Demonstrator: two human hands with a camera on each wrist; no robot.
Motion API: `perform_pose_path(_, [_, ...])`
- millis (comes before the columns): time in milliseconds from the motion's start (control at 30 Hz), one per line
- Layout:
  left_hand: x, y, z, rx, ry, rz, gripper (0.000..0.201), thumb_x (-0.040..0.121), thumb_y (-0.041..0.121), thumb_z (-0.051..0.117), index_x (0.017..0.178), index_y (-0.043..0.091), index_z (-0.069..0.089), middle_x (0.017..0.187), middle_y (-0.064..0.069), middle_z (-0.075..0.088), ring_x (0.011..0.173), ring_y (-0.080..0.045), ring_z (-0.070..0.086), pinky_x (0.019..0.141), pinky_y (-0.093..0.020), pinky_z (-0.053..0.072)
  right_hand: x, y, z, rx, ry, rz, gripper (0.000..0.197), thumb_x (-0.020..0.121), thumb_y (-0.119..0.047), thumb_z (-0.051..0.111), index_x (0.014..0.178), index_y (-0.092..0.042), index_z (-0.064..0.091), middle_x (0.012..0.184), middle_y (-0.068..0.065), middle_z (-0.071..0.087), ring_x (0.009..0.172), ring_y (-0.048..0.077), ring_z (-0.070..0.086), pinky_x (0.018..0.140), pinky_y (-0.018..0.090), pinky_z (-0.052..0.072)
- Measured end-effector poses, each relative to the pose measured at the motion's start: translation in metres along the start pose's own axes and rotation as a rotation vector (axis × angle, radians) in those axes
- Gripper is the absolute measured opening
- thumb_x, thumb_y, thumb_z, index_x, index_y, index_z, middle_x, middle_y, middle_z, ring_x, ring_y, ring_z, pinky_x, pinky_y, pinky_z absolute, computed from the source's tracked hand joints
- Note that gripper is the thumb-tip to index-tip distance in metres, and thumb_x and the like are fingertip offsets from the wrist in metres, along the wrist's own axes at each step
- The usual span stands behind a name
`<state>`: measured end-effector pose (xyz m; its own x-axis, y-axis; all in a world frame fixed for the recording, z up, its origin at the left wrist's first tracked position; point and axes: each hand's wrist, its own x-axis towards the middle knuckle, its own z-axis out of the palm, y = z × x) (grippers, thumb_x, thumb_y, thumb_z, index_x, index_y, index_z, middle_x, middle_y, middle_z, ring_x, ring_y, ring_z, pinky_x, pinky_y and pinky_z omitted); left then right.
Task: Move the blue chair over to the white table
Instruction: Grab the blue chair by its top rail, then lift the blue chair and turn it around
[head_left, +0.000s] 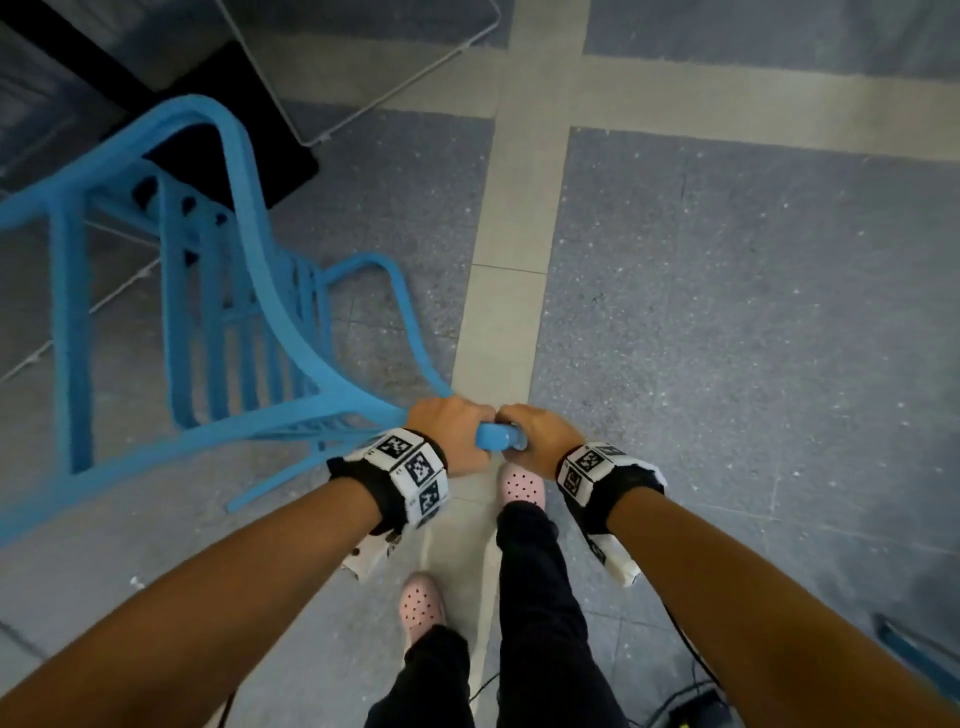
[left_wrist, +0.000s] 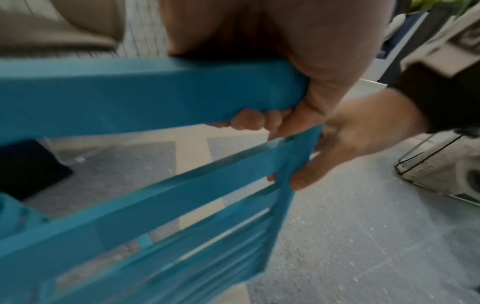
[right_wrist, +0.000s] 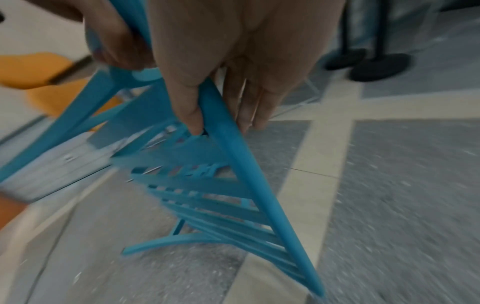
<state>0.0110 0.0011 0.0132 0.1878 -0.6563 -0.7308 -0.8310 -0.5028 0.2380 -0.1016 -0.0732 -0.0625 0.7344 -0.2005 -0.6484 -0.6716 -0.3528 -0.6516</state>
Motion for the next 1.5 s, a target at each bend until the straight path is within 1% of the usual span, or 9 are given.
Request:
perform_pose_path(333, [-0.221, -0.137, -0.056, -0.081, 0.278, 0.069, 0.025, 0.055, 0.041, 0.044, 0.069, 0.021, 0.044, 0.055, -0.01, 0.064, 0.053, -0.025, 0.061, 0.049, -0.024, 0.043, -0.018, -0.12, 0.09, -0.087, -0.062, -0.119, 0.027, 0.081, 0.001, 0.054, 0.107, -0.001, 0.062, 0.114, 0.027, 0.054, 0.104, 0.04, 0.058, 0.09, 0.04, 0.048])
perform_pose_path(567, [-0.326, -0.209, -0.019, -0.279, 0.458, 0.036, 0.034, 0.058, 0.046, 0.044, 0.075, 0.017, 0.046, 0.05, 0.005, 0.046, 0.056, -0.009, 0.045, 0.049, -0.021, 0.031, -0.048, -0.226, 0.108, -0.406, -0.067, -0.183, 0.035, 0.083, -0.003, 0.05, 0.116, -0.011, 0.058, 0.1, 0.012, 0.047, 0.111, 0.036, 0.055, 0.094, 0.039, 0.046])
perform_pose_path(700, [-0.399, -0.259, 0.002, -0.424, 0.792, -0.051, 0.034, 0.057, 0.039, 0.061, 0.071, 0.008, 0.067, 0.064, -0.024, 0.066, 0.073, -0.018, 0.052, 0.055, -0.026, 0.04, -0.065, -0.313, 0.126, -0.583, -0.017, -0.27, 0.03, 0.082, -0.004, 0.051, 0.11, -0.01, 0.06, 0.112, 0.02, 0.057, 0.11, 0.036, 0.057, 0.092, 0.04, 0.048])
perform_pose_path(767, [-0.441, -0.287, 0.014, -0.469, 0.89, -0.164, 0.036, 0.056, 0.02, 0.075, 0.082, -0.004, 0.07, 0.08, -0.029, 0.069, 0.072, -0.006, 0.061, 0.067, -0.021, 0.04, -0.073, -0.356, 0.148, -0.678, -0.019, -0.305, 0.032, 0.083, -0.008, 0.052, 0.114, -0.014, 0.06, 0.119, 0.018, 0.059, 0.111, 0.036, 0.057, 0.094, 0.041, 0.049])
perform_pose_path(866, [-0.501, -0.326, 0.032, -0.443, 0.885, -0.3, 0.021, 0.063, 0.013, 0.074, 0.061, 0.027, 0.059, 0.07, -0.013, 0.063, 0.061, 0.013, 0.055, 0.063, -0.022, 0.038, -0.08, -0.414, 0.189, -0.818, -0.074, -0.345, 0.034, 0.085, -0.015, 0.054, 0.119, -0.014, 0.057, 0.121, 0.016, 0.061, 0.109, 0.035, 0.059, 0.091, 0.04, 0.05])
perform_pose_path(1033, [-0.544, -0.354, 0.066, 0.073, 0.785, -0.5, 0.038, 0.057, 0.022, 0.084, 0.092, 0.02, 0.067, 0.082, -0.004, 0.073, 0.066, -0.025, 0.069, 0.059, -0.032, 0.054, -0.082, -0.479, 0.255, -0.881, -0.131, -0.489, 0.036, 0.085, -0.019, 0.056, 0.121, -0.016, 0.054, 0.116, 0.015, 0.062, 0.105, 0.035, 0.058, 0.087, 0.043, 0.051])
perform_pose_path(1166, [-0.542, -0.397, 0.085, 0.211, 0.683, -0.654, 0.037, 0.034, 0.037, 0.091, 0.059, 0.024, 0.068, 0.057, -0.003, 0.066, 0.038, -0.025, 0.062, 0.036, -0.032, 0.051, -0.07, -0.483, 0.278, -0.631, -0.127, -0.48, 0.028, 0.078, -0.028, 0.068, 0.09, -0.014, 0.047, 0.086, 0.001, 0.044, 0.085, 0.023, 0.046, 0.072, 0.032, 0.036])
perform_pose_path(1300, [-0.562, -0.423, 0.109, 0.19, 0.747, -0.764, 0.036, 0.034, 0.032, 0.093, 0.056, 0.022, 0.066, 0.056, -0.001, 0.068, 0.051, -0.03, 0.063, 0.053, -0.043, 0.053, -0.058, -0.483, 0.3, -0.768, 0.006, -0.609, 0.044, 0.076, -0.036, 0.065, 0.111, -0.012, 0.056, 0.126, 0.011, 0.045, 0.116, 0.031, 0.044, 0.107, 0.046, 0.035])
perform_pose_path(1500, [-0.577, -0.461, 0.143, -0.09, 0.864, -0.959, 0.03, 0.044, 0.012, 0.091, 0.065, 0.007, 0.069, 0.065, -0.015, 0.072, 0.07, -0.04, 0.064, 0.081, -0.057, 0.043, -0.046, -0.496, 0.298, -0.847, -0.366, -0.306, 0.044, 0.086, -0.015, 0.054, 0.127, -0.019, 0.041, 0.098, 0.01, 0.052, 0.083, 0.026, 0.054, 0.052, 0.026, 0.047])
